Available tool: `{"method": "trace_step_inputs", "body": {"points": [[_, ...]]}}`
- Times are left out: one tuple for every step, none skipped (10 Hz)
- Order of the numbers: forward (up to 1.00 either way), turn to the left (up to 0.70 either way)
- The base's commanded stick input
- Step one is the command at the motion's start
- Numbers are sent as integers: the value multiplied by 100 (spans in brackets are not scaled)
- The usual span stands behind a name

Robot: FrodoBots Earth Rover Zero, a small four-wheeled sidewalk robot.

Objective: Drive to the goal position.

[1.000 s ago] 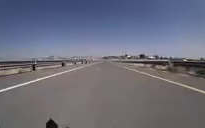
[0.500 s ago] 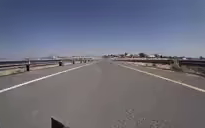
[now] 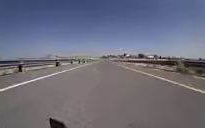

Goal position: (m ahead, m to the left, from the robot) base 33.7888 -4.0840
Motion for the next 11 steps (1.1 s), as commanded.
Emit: {"method": "trace_step_inputs", "body": {"points": [[100, 0], [100, 0], [100, 0], [100, 0], [100, 0], [100, 0], [100, 0], [100, 0], [100, 0], [100, 0], [100, 0]]}}
